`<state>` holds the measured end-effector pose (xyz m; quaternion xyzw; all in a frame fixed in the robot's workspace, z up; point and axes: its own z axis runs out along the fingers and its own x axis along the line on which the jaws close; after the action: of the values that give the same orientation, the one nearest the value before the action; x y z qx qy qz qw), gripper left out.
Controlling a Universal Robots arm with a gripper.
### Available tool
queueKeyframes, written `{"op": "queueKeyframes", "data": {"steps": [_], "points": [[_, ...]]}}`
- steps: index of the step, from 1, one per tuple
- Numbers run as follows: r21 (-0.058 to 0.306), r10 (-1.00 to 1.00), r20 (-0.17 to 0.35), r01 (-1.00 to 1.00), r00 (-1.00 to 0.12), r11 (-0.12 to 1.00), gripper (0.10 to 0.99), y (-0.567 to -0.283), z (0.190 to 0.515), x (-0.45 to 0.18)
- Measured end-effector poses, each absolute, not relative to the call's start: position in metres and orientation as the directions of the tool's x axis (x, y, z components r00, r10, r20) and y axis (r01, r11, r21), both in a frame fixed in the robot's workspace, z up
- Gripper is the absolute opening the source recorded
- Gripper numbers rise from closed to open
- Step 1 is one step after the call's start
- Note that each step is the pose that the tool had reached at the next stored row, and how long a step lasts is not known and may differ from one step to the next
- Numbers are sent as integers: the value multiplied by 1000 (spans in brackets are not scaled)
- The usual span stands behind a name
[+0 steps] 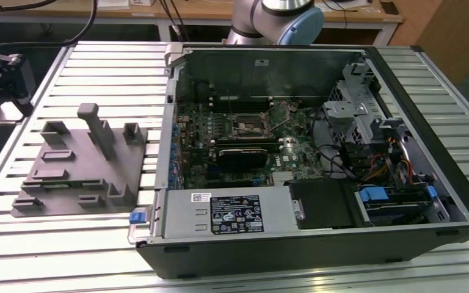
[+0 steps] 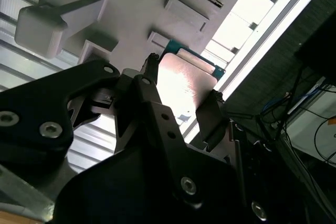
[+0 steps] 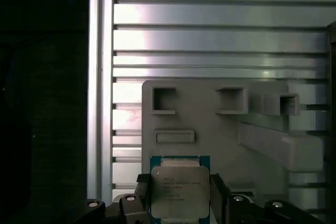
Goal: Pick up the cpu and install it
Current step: 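Pick up the cpu and move it towards the insertion slot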
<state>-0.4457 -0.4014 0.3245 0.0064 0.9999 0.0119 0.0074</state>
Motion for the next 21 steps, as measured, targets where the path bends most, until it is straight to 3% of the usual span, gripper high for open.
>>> {"op": "queueKeyframes", "data": {"steps": [21], "points": [[24,13,-15,13,-1000,1000,541,-399,353,-446]]}}
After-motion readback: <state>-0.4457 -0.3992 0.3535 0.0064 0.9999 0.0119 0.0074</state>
